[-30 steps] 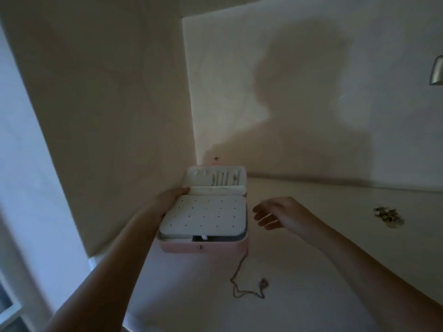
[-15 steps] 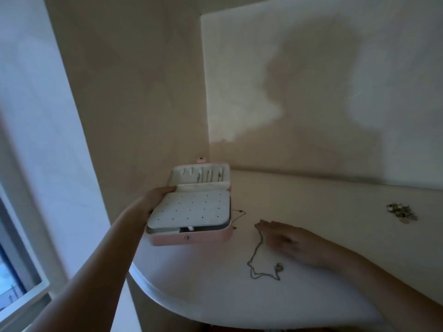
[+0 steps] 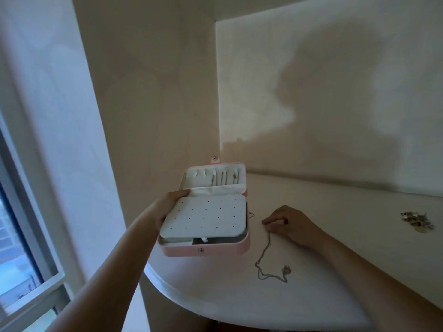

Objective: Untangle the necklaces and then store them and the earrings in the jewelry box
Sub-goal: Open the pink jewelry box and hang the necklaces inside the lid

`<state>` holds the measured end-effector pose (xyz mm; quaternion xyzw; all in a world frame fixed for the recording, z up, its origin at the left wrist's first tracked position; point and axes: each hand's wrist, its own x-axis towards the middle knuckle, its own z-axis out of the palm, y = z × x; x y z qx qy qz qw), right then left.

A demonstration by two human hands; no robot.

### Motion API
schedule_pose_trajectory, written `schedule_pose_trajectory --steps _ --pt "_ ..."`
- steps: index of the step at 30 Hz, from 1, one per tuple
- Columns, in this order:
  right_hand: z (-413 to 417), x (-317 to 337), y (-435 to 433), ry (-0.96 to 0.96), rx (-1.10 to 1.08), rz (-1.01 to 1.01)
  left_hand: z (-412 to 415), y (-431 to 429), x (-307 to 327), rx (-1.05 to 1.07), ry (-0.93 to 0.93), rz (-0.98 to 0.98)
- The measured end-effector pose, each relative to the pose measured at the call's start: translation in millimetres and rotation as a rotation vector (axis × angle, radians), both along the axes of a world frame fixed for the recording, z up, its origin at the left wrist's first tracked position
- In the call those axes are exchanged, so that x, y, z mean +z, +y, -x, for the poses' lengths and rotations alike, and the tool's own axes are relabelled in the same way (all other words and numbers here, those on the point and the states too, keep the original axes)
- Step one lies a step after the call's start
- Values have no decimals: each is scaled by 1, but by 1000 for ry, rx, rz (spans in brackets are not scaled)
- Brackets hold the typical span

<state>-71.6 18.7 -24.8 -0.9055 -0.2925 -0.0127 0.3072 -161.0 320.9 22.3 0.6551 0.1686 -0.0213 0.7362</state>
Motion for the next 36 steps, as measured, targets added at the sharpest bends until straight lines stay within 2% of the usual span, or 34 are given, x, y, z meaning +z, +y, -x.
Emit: schedule_pose_trajectory --steps 2,9,11,15,19,24,28,31,36 --pt "-3 1 0 10 -16 -64 2 2 1 11 2 -6" --pt "-1 2 -5 129 -18 -17 8 -2 -2 25 -3 15" --pt "2 4 -12 254 -17 -170 8 -6 -4 17 -6 25" --pt "13 6 -28 477 10 -636 12 -18 -7 5 -6 47" --pt "27 23 -43 605 54 -882 13 -31 -10 -11 -12 57" --pt "43 59 -60 522 140 -748 13 -49 -14 -4 -47 52" --pt "52 86 -68 349 98 -584 9 -65 -16 4 -68 41" --pt "57 103 -71 187 91 -366 5 -79 -17 7 -74 31" --pt "69 132 -75 101 39 -194 3 -103 -16 -22 -85 48"
